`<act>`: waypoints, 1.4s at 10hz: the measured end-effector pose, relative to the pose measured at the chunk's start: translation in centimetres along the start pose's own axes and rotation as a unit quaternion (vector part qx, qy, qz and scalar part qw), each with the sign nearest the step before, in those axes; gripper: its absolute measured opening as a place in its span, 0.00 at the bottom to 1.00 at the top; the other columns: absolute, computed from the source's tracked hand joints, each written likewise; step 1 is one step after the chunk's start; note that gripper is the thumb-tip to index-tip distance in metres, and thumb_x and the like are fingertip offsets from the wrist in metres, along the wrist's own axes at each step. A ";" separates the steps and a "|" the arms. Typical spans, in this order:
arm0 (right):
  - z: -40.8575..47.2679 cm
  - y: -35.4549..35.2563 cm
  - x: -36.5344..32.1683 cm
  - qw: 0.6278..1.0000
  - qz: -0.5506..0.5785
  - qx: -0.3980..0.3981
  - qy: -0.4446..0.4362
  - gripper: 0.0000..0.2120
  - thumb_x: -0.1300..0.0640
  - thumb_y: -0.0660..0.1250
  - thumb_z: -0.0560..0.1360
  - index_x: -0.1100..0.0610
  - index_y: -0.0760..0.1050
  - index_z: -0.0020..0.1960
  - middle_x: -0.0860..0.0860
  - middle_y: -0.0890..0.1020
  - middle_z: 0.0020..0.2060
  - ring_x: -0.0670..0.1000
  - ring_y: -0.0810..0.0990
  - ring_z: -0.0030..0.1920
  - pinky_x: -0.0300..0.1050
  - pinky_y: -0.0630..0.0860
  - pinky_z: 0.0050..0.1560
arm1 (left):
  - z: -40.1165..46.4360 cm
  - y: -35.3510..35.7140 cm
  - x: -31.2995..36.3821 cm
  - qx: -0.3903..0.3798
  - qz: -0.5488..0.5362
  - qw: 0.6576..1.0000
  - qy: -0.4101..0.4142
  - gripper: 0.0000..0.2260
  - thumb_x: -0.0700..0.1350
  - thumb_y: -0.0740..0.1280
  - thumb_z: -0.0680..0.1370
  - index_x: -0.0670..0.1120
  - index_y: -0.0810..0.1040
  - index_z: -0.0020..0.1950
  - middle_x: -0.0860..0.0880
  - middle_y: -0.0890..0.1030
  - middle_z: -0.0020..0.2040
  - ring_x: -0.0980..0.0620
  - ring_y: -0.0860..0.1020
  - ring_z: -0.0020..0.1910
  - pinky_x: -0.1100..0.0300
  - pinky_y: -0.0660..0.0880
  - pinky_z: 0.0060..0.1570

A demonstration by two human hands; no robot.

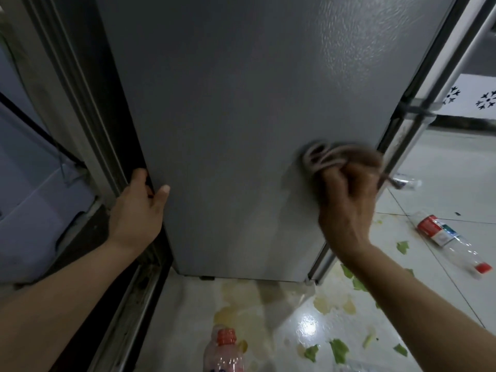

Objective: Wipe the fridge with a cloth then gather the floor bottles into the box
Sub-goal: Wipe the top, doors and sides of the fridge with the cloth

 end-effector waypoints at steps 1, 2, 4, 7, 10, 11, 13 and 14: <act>-4.9 4.2 -3.3 0.974 -0.130 -0.107 -0.153 0.16 0.62 0.61 0.72 0.48 0.68 0.57 0.51 0.66 0.47 0.58 0.70 0.43 0.52 0.76 0.39 | 0.1 0.1 -0.1 -0.002 -0.005 1.000 0.000 0.13 0.51 0.59 0.79 0.44 0.67 0.59 0.42 0.78 0.45 0.42 0.78 0.42 0.42 0.77 0.47; -7.1 5.9 -3.6 0.935 -0.178 -0.172 -0.253 0.16 0.58 0.56 0.73 0.51 0.66 0.60 0.55 0.66 0.48 0.56 0.66 0.43 0.51 0.69 0.40 | 0.3 0.2 -0.4 -0.015 -0.019 1.000 -0.002 0.13 0.52 0.60 0.79 0.46 0.67 0.59 0.42 0.78 0.45 0.42 0.78 0.42 0.42 0.77 0.48; 0.1 3.1 -4.5 0.997 -0.075 0.012 -0.012 0.13 0.62 0.62 0.75 0.54 0.69 0.59 0.55 0.69 0.53 0.57 0.69 0.52 0.49 0.67 0.51 | 0.1 0.1 -0.6 0.009 -0.024 1.000 0.004 0.13 0.54 0.60 0.78 0.48 0.68 0.58 0.43 0.78 0.43 0.44 0.78 0.40 0.42 0.78 0.44; -8.8 10.6 -9.5 0.877 -0.221 -0.231 -0.360 0.22 0.61 0.59 0.71 0.52 0.69 0.65 0.54 0.79 0.52 0.57 0.78 0.45 0.48 0.76 0.39 | 0.3 -0.2 -0.5 -0.021 -0.037 0.999 0.010 0.17 0.55 0.60 0.78 0.48 0.67 0.63 0.45 0.78 0.44 0.46 0.79 0.42 0.45 0.78 0.46; -0.2 8.1 -11.2 0.979 -0.132 -0.005 -0.158 0.16 0.59 0.47 0.81 0.54 0.65 0.65 0.56 0.65 0.56 0.58 0.68 0.49 0.52 0.63 0.51 | 0.1 0.0 -3.1 -0.067 -0.106 0.992 0.005 0.09 0.43 0.63 0.79 0.55 0.70 0.57 0.53 0.78 0.43 0.60 0.80 0.40 0.57 0.78 0.45; -3.3 10.5 -12.9 0.955 -0.138 -0.066 -0.255 0.19 0.62 0.52 0.79 0.52 0.69 0.66 0.56 0.67 0.57 0.58 0.69 0.47 0.51 0.66 0.46 | -0.4 0.3 -3.7 -0.078 -0.133 0.988 0.022 0.15 0.37 0.62 0.77 0.56 0.71 0.57 0.53 0.79 0.46 0.60 0.79 0.43 0.57 0.77 0.47; -6.8 13.2 -15.1 0.890 -0.180 -0.187 -0.375 0.21 0.61 0.55 0.75 0.54 0.73 0.65 0.56 0.77 0.55 0.58 0.76 0.45 0.50 0.72 0.42 | -0.8 -0.1 -4.1 -0.111 -0.165 0.980 0.031 0.19 0.44 0.62 0.74 0.69 0.70 0.56 0.56 0.79 0.48 0.59 0.80 0.47 0.59 0.78 0.52; -2.3 11.7 -15.8 0.942 -0.147 -0.098 -0.284 0.19 0.63 0.49 0.79 0.57 0.65 0.67 0.58 0.66 0.56 0.59 0.67 0.45 0.52 0.62 0.43 | -0.8 -0.2 -4.3 -0.125 -0.176 0.976 0.023 0.23 0.42 0.66 0.74 0.70 0.69 0.57 0.56 0.79 0.49 0.60 0.79 0.47 0.61 0.77 0.52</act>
Point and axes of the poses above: each hand's wrist, its own z-axis towards the middle knuckle, its own y-axis out of the palm, x = y × z, the point moved 8 cm from there along z, towards the middle knuckle
